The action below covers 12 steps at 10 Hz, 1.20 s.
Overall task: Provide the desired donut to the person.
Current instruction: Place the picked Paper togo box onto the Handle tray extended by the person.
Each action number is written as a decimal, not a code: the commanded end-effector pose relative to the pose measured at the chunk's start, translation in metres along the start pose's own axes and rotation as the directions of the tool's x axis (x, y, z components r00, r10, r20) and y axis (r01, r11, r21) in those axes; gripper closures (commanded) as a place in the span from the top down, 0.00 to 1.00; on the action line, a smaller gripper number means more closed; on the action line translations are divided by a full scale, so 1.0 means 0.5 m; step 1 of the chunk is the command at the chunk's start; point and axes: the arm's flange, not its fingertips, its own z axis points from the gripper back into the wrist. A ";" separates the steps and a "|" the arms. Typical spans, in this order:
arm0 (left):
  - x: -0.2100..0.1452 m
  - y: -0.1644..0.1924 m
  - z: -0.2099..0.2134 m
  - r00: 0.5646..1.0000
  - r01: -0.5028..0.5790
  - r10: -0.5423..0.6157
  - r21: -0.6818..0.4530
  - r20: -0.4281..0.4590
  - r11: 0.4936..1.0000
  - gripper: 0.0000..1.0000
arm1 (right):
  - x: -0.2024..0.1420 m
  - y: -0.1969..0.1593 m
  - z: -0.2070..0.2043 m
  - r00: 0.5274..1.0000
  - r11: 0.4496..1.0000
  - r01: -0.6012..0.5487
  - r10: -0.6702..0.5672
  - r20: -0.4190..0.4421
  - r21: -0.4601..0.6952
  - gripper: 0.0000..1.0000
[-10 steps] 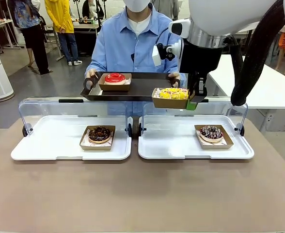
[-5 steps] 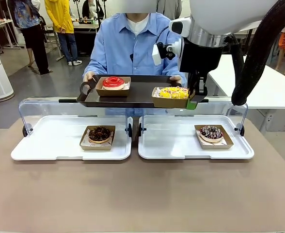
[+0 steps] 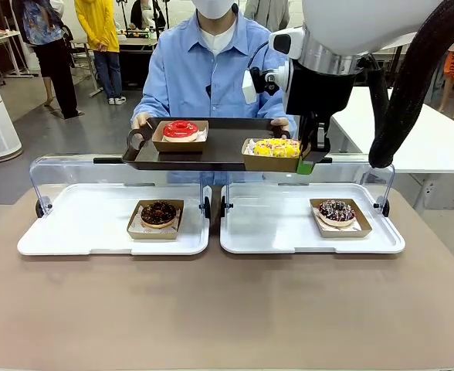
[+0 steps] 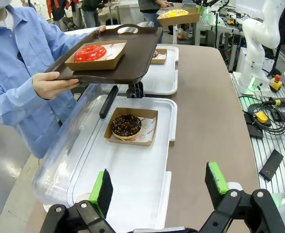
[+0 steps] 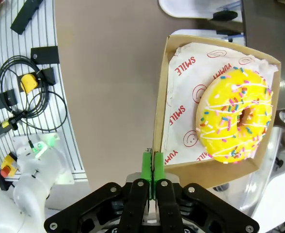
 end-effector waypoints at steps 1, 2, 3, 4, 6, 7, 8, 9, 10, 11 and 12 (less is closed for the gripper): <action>0.002 -0.001 0.000 1.000 -0.004 0.004 0.016 -0.002 1.000 1.00 | 0.003 0.005 0.002 1.000 1.000 0.002 -0.002 -0.002 -0.004 0.00; 0.002 -0.001 0.000 1.000 -0.004 0.004 0.016 -0.002 1.000 1.00 | 0.003 0.005 0.002 1.000 1.000 0.002 -0.002 -0.002 -0.004 0.00; 0.002 -0.001 0.000 1.000 -0.004 0.004 0.016 -0.002 1.000 1.00 | 0.003 0.005 0.002 1.000 1.000 0.002 -0.002 -0.002 -0.004 0.00; 0.002 -0.001 0.000 1.000 -0.004 0.004 0.016 -0.002 1.000 1.00 | 0.003 0.005 0.002 1.000 1.000 0.002 -0.002 -0.002 -0.004 0.00; 0.002 -0.001 0.000 1.000 -0.004 0.004 0.016 -0.002 1.000 1.00 | 0.000 0.000 0.000 1.000 1.000 0.000 0.000 0.000 0.000 0.02; 0.002 -0.001 0.000 1.000 -0.004 0.004 0.016 -0.002 1.000 1.00 | 0.013 -0.015 0.019 1.000 0.999 -0.019 0.020 0.007 -0.034 0.02; 0.002 -0.001 0.000 1.000 -0.004 0.004 0.016 -0.002 1.000 1.00 | 0.024 -0.039 0.033 0.999 0.999 -0.022 0.023 0.025 -0.048 0.02; 0.002 -0.001 0.000 1.000 -0.004 0.004 0.016 -0.002 1.000 1.00 | 0.035 -0.065 0.041 0.999 0.998 -0.037 0.039 0.028 -0.050 0.02; 0.002 -0.001 0.000 1.000 -0.004 0.004 0.016 -0.002 1.000 1.00 | 0.047 -0.098 0.048 0.999 0.998 -0.033 0.034 0.027 -0.052 0.02; 0.002 -0.001 0.000 1.000 -0.004 0.004 0.016 -0.002 1.000 1.00 | 0.061 -0.146 0.056 0.998 0.999 -0.048 0.049 0.048 -0.022 0.02; 0.002 -0.001 0.000 1.000 -0.004 0.004 0.016 -0.002 1.000 1.00 | 0.071 -0.191 0.056 0.997 0.998 -0.050 0.049 0.054 0.025 0.02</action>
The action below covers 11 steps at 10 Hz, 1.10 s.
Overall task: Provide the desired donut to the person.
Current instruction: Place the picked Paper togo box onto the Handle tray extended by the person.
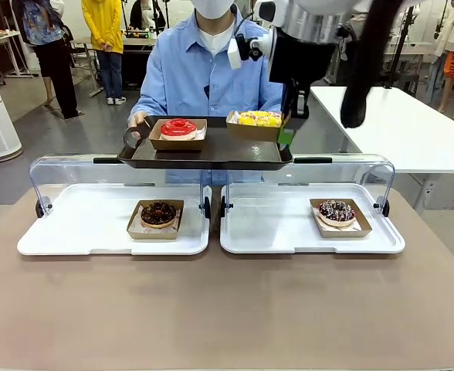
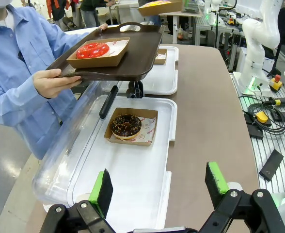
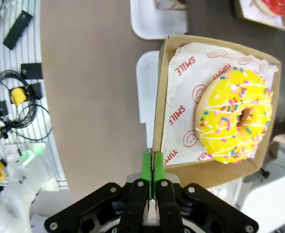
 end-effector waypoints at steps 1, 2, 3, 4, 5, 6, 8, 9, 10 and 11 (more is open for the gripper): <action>0.001 -0.001 0.000 1.000 -0.004 0.004 0.015 -0.002 1.000 1.00 | 0.018 -0.091 0.002 0.999 0.993 -0.044 0.046 -0.015 0.109 0.02; 0.001 -0.001 0.000 1.000 -0.004 0.004 0.015 -0.002 1.000 1.00 | 0.030 -0.140 -0.005 0.999 0.992 -0.047 0.050 -0.017 0.115 0.02; 0.001 -0.001 0.000 1.000 -0.004 0.004 0.015 -0.002 1.000 1.00 | 0.039 -0.191 -0.012 1.000 0.994 -0.003 0.007 -0.030 0.111 0.02; 0.001 -0.001 0.000 1.000 -0.004 0.004 0.015 -0.002 1.000 1.00 | 0.044 -0.225 -0.025 1.000 0.993 0.005 -0.002 -0.029 0.117 0.02; 0.001 -0.001 0.000 1.000 -0.004 0.004 0.015 -0.002 1.000 1.00 | 0.048 -0.243 -0.047 1.000 0.991 -0.018 0.021 -0.018 0.135 0.02; 0.001 -0.001 0.000 1.000 -0.004 0.004 0.015 -0.002 1.000 1.00 | 0.051 -0.262 -0.071 1.000 0.990 -0.019 0.022 -0.020 0.142 0.02; 0.001 -0.001 0.000 1.000 -0.004 0.004 0.015 -0.002 1.000 1.00 | 0.050 -0.289 -0.104 1.000 0.985 -0.025 0.027 -0.009 0.171 0.02; 0.001 -0.001 0.000 1.000 -0.004 0.004 0.015 -0.002 1.000 1.00 | 0.046 -0.282 -0.123 0.999 0.982 -0.033 0.039 -0.031 0.184 0.02; 0.001 -0.001 0.000 1.000 -0.004 0.004 0.015 -0.002 1.000 1.00 | 0.040 -0.284 -0.135 0.999 0.981 -0.027 0.034 -0.032 0.191 0.02; 0.001 -0.001 0.000 1.000 -0.004 0.004 0.015 -0.002 1.000 1.00 | 0.034 -0.290 -0.142 0.999 0.981 -0.020 0.027 -0.038 0.191 0.02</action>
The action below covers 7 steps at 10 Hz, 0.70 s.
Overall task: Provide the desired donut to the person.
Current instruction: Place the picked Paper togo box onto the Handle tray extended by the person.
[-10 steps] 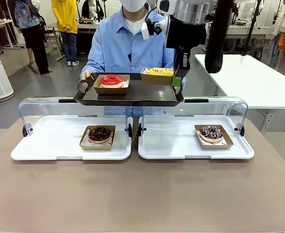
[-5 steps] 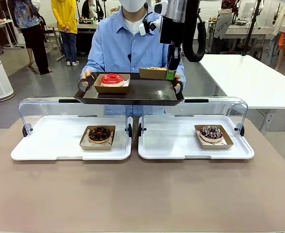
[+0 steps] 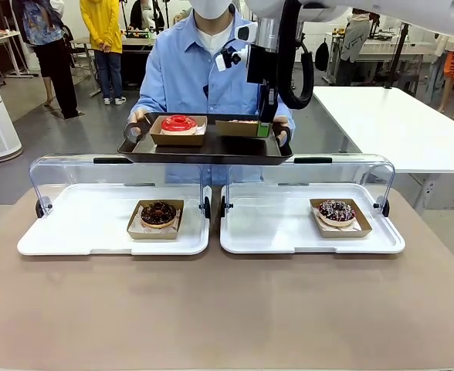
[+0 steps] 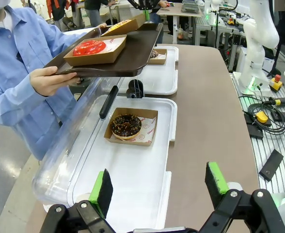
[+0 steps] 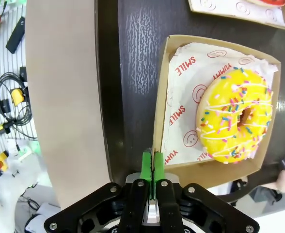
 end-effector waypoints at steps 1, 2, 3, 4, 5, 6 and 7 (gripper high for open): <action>0.001 -0.001 0.000 1.000 -0.005 0.005 0.016 -0.002 1.000 1.00 | -0.013 -0.010 -0.001 0.999 1.000 -0.003 0.004 -0.036 0.006 0.02; 0.001 -0.001 0.000 1.000 -0.005 0.005 0.016 -0.002 1.000 1.00 | -0.017 -0.002 -0.015 0.999 1.000 -0.018 0.019 -0.048 0.021 0.02; 0.001 -0.001 0.000 1.000 -0.005 0.005 0.016 -0.002 1.000 1.00 | -0.015 -0.002 -0.018 0.999 0.999 -0.018 0.019 -0.049 0.030 0.13; 0.001 -0.001 0.000 1.000 -0.005 0.005 0.016 -0.002 1.000 1.00 | -0.013 -0.005 -0.014 0.999 1.000 -0.017 0.018 -0.045 0.026 0.21; 0.001 -0.001 0.000 1.000 -0.005 0.005 0.016 -0.002 1.000 1.00 | -0.011 -0.004 -0.013 0.999 0.999 -0.018 0.019 -0.049 0.027 0.33; 0.001 -0.001 0.000 1.000 -0.005 0.005 0.016 -0.002 1.000 1.00 | -0.010 0.001 -0.016 0.998 0.999 -0.023 0.024 -0.058 0.029 0.41; 0.001 -0.001 0.000 1.000 -0.005 0.005 0.016 -0.002 1.000 1.00 | -0.008 0.001 -0.012 0.998 0.999 -0.021 0.022 -0.059 0.026 0.53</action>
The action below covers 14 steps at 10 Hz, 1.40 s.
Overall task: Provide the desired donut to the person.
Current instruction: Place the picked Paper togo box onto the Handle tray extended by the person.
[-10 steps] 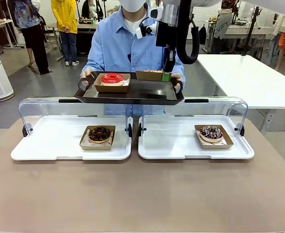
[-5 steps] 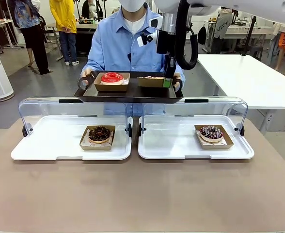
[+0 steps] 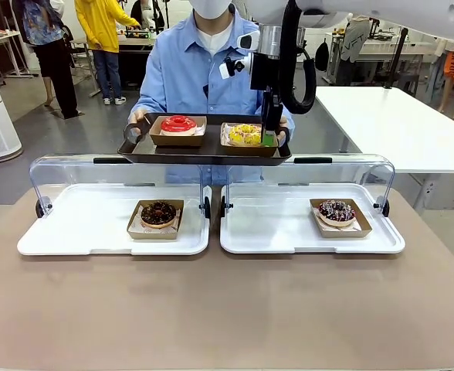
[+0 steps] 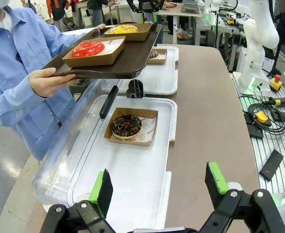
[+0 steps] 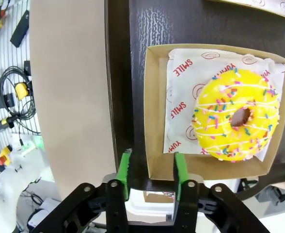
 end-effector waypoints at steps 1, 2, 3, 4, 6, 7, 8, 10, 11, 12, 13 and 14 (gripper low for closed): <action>0.001 -0.001 0.000 1.000 -0.004 0.005 0.016 -0.002 1.000 1.00 | 0.002 -0.005 0.011 0.999 1.000 -0.009 0.009 -0.040 -0.012 0.61; 0.001 -0.001 0.000 1.000 -0.004 0.005 0.016 -0.002 1.000 1.00 | 0.003 -0.003 0.011 0.999 1.000 -0.010 0.010 -0.043 -0.013 0.57; 0.001 -0.001 0.000 1.000 -0.004 0.005 0.016 -0.002 1.000 1.00 | 0.002 0.001 0.009 0.999 1.000 -0.012 0.011 -0.049 -0.009 0.80; 0.001 -0.001 0.000 1.000 -0.004 0.005 0.016 -0.002 1.000 1.00 | 0.002 -0.001 0.010 0.999 1.000 -0.008 0.008 -0.049 -0.010 0.77; 0.001 -0.001 0.000 1.000 -0.004 0.005 0.016 -0.002 1.000 1.00 | 0.001 0.000 0.014 0.999 1.000 -0.008 0.007 -0.049 -0.013 0.96; 0.001 -0.001 0.000 1.000 -0.004 0.005 0.016 -0.002 1.000 1.00 | 0.000 0.004 0.016 0.999 1.000 -0.012 0.012 -0.049 -0.013 1.00; 0.001 -0.001 0.000 1.000 -0.004 0.005 0.016 -0.002 1.000 1.00 | -0.001 0.003 0.018 0.999 1.000 -0.008 0.007 -0.048 -0.015 1.00; 0.001 -0.001 0.000 1.000 -0.004 0.005 0.016 -0.002 1.000 1.00 | -0.004 0.005 0.019 0.999 1.000 -0.011 0.011 -0.044 -0.015 1.00; 0.001 -0.001 0.000 1.000 -0.004 0.005 0.016 -0.002 1.000 1.00 | -0.006 0.007 0.018 0.999 1.000 -0.014 0.014 -0.044 -0.014 1.00; 0.001 -0.001 0.000 1.000 -0.004 0.005 0.016 -0.002 1.000 1.00 | -0.008 0.007 0.020 0.999 1.000 -0.014 0.014 -0.040 -0.015 1.00; 0.001 -0.001 0.000 1.000 -0.004 0.005 0.016 -0.002 1.000 1.00 | -0.009 0.009 0.022 0.999 1.000 -0.016 0.016 -0.037 -0.015 1.00; 0.001 -0.001 0.000 1.000 -0.004 0.005 0.016 -0.002 1.000 1.00 | -0.010 0.020 0.025 0.999 0.999 -0.015 0.013 -0.053 -0.034 1.00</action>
